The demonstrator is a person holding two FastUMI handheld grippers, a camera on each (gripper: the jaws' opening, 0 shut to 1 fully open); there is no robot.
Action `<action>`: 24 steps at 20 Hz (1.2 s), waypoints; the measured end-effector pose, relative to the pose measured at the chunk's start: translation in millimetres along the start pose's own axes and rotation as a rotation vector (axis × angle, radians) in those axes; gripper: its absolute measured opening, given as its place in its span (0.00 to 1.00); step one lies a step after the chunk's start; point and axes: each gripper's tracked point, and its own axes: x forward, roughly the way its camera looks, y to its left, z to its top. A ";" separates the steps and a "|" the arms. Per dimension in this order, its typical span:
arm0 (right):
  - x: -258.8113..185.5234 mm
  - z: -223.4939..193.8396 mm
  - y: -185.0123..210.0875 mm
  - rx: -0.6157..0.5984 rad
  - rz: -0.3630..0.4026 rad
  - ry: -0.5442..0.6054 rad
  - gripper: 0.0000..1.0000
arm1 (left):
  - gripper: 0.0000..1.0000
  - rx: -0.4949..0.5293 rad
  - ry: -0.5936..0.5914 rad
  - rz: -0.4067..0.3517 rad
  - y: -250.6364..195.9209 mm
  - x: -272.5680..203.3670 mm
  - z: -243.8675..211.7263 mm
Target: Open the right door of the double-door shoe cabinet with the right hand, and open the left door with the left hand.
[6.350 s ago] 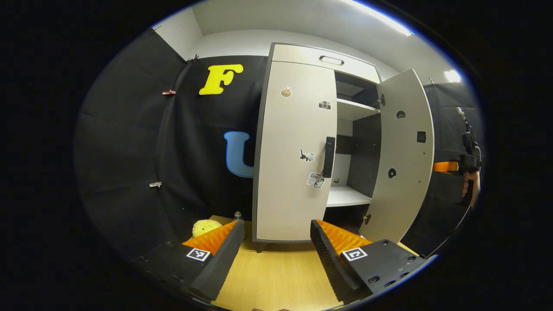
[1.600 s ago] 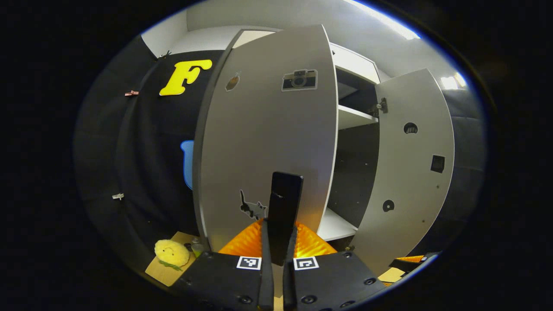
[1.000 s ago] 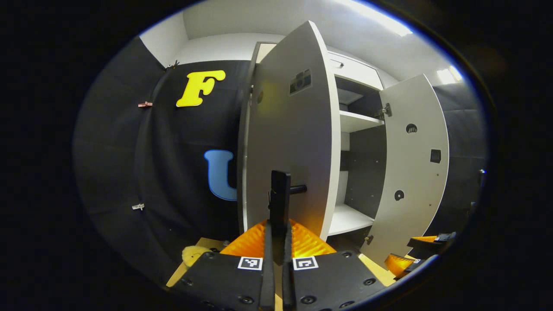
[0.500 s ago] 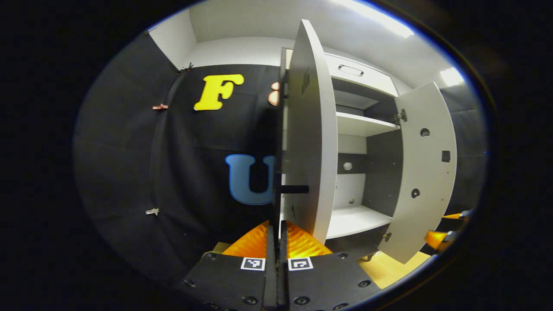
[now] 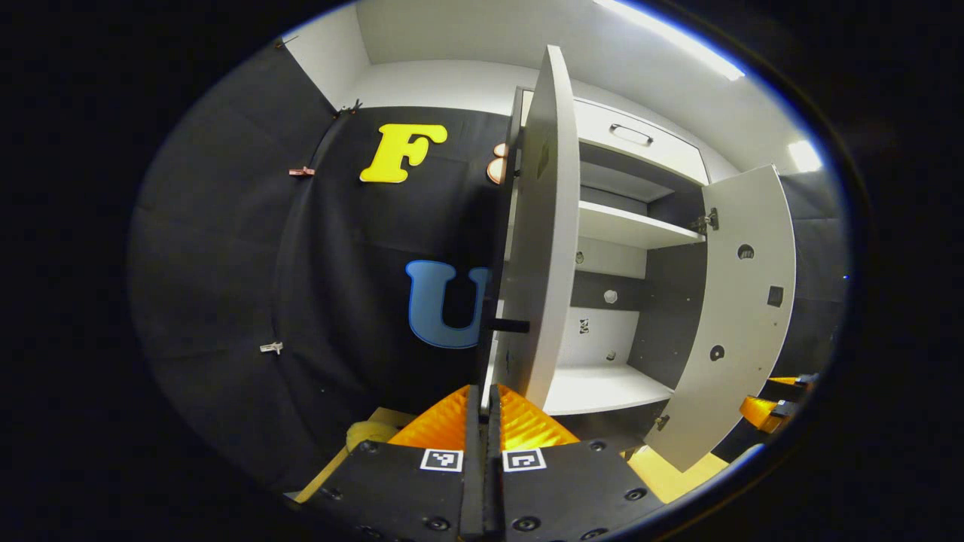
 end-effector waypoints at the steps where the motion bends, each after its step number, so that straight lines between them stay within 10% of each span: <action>1: 0.1 1.7 -6.2 0.008 0.007 0.001 0.98 | 0.05 -0.012 0.003 0.002 -6.6 -8.2 1.4; 11: -13.2 14.3 -51.7 0.026 0.061 0.000 0.98 | 0.11 0.011 -0.072 0.007 -93.1 -50.8 5.9; 20: -40.8 0.1 -76.4 0.062 0.131 0.023 0.98 | 0.95 0.075 -0.144 0.089 -159.5 -101.0 -13.4; 24: -51.7 3.3 -74.8 0.072 0.130 0.014 0.98 | 0.98 0.046 -0.087 0.084 -165.2 -107.1 -28.4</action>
